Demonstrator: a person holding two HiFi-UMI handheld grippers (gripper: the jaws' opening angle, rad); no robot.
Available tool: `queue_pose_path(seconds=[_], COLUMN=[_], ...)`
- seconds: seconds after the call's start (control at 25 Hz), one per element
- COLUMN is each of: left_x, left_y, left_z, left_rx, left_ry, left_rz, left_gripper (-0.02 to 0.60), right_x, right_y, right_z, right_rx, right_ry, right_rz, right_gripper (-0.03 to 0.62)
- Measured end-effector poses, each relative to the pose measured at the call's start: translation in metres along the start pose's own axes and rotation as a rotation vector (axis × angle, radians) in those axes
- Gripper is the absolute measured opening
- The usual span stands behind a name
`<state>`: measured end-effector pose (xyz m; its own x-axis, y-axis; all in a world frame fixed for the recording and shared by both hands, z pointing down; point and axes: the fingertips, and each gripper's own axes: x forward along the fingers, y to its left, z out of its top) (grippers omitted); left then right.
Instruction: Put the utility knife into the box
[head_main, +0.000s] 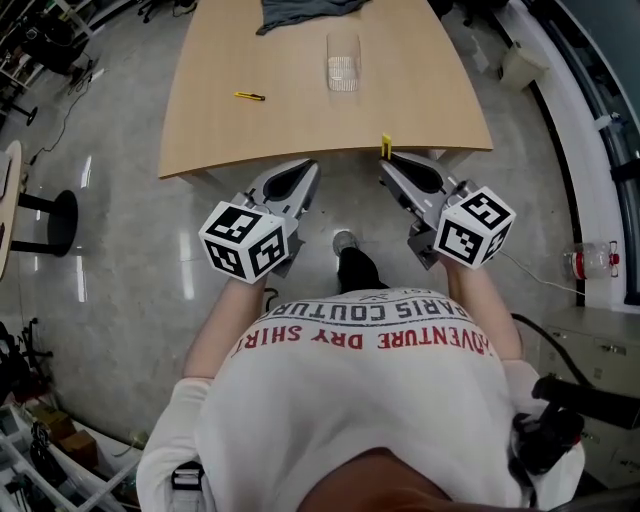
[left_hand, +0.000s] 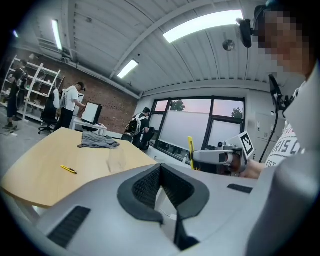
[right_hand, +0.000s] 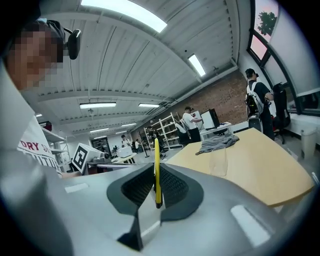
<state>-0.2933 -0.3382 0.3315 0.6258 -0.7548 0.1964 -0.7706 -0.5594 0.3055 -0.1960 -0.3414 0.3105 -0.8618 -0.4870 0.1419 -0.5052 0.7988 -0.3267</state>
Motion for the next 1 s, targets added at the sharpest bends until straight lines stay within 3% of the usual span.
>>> queue_pose_path(seconds=[0.52, 0.68, 1.0], left_x=[0.171, 0.199, 0.216], left_y=[0.156, 0.201, 0.231], left_z=[0.025, 0.021, 0.012], left_rx=[-0.057, -0.102, -0.13], left_ry=[0.062, 0.079, 0.089], left_rz=[0.041, 0.062, 0.076], left_gripper=[0.002, 0.002, 0.002], right_x=[0.133, 0.171, 0.22], right_y=[-0.203, -0.242, -0.279], right_z=[0.028, 0.024, 0.032], right_rx=[0.03, 0.053, -0.008], right_ry=[0.073, 0.102, 0.049], right_rz=[-0.007, -0.005, -0.022], right_gripper=[0.035, 0.035, 0.035])
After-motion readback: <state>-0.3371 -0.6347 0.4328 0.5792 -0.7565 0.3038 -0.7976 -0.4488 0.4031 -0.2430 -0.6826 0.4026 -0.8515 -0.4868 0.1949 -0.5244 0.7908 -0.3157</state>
